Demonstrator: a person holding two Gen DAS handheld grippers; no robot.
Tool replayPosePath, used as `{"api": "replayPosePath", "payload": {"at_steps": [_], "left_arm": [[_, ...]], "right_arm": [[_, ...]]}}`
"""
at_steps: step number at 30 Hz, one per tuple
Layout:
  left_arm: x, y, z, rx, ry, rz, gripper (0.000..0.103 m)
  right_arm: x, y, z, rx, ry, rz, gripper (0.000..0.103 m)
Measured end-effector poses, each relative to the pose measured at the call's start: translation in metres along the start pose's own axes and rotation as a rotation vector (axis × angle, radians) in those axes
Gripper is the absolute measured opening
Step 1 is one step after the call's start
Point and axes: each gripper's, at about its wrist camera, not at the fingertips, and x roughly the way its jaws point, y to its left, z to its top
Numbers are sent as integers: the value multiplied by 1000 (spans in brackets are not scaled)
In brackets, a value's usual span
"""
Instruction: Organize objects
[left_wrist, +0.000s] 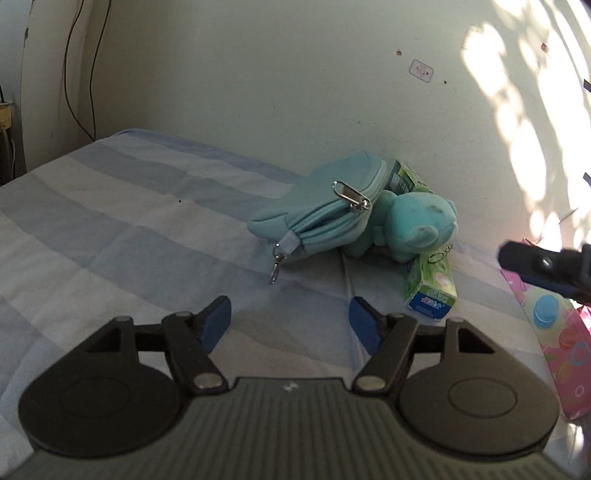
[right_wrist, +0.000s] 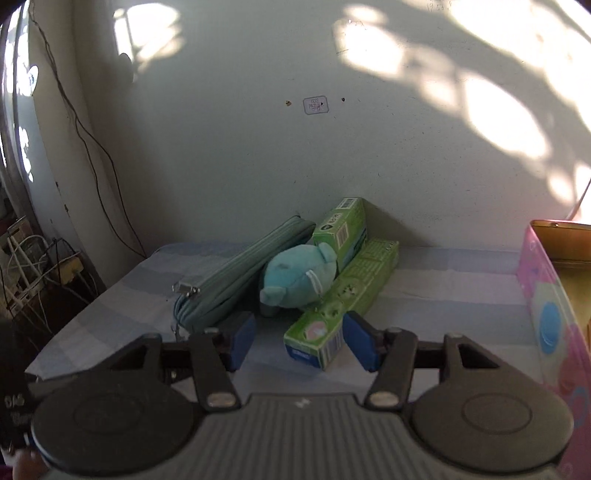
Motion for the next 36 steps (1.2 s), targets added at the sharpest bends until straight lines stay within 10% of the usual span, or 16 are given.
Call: {"api": "replayPosePath", "payload": {"at_steps": [7,10,19,27,31,36], "left_arm": [[2,4,6,-25,10,-38,72],[0,8,8,-38,3,-43,72],[-6,10,8,-53,-10,-92,72],[-11,-27,-5,103,-3,-275,72],[-16,-38,-13,139,1,-329,72],[-34,-33,-12,110,-15,-344,72]], "right_arm": [[83,-6,29,109,70,-29,66],[93,-11,26,154,95,-14,46],[-33,-1,-10,-149,-103,29,43],[-130,5,-108,-713,-104,-325,46],[-139,14,-123,-684,-105,-268,53],[-140,36,-125,-548,-98,28,71]]}}
